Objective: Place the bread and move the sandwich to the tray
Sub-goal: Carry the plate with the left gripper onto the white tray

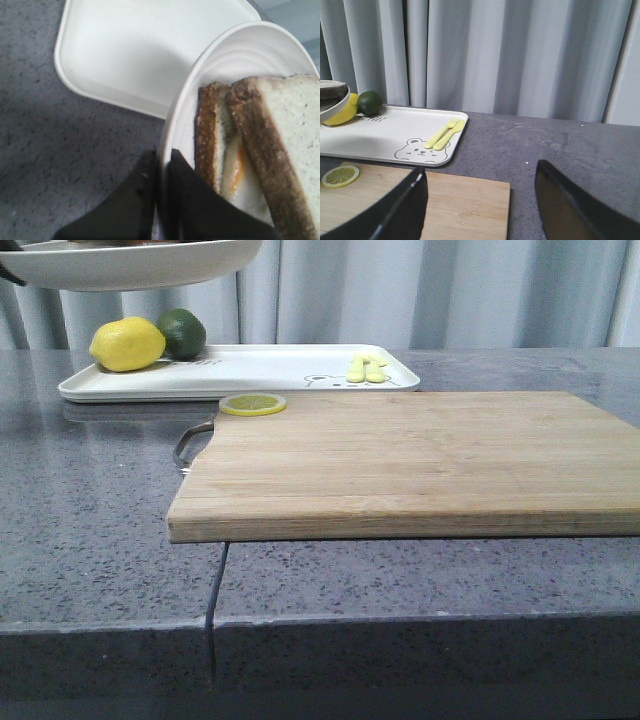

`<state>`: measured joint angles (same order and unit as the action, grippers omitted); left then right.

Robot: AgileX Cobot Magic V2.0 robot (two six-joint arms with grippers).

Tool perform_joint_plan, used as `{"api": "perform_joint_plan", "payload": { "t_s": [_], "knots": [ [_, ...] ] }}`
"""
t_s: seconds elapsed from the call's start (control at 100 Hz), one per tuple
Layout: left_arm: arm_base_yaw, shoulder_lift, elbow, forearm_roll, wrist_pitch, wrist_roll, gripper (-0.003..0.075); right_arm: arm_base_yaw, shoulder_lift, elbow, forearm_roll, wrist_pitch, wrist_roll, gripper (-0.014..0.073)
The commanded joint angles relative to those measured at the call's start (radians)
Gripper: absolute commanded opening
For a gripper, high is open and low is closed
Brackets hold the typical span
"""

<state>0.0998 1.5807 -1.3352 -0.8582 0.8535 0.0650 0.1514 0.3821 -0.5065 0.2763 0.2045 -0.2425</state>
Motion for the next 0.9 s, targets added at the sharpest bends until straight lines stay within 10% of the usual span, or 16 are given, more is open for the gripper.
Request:
{"api": "perform_joint_plan", "payload": {
  "t_s": [0.0,0.52,0.89],
  "knots": [
    [-0.026,0.028,-0.120,-0.092,-0.010,-0.001,-0.0020,-0.008,0.005,-0.024,-0.006,-0.084,-0.004,0.0471],
    [-0.074,0.468,-0.756,0.018,0.184,-0.126,-0.0020,-0.008,0.005,-0.024,-0.006,-0.085,-0.004,0.0471],
    [-0.108,0.612,-0.931,0.016,0.207,-0.138,-0.0020,-0.008,0.005,-0.024,-0.006,-0.085,-0.004,0.0471]
  ]
}}
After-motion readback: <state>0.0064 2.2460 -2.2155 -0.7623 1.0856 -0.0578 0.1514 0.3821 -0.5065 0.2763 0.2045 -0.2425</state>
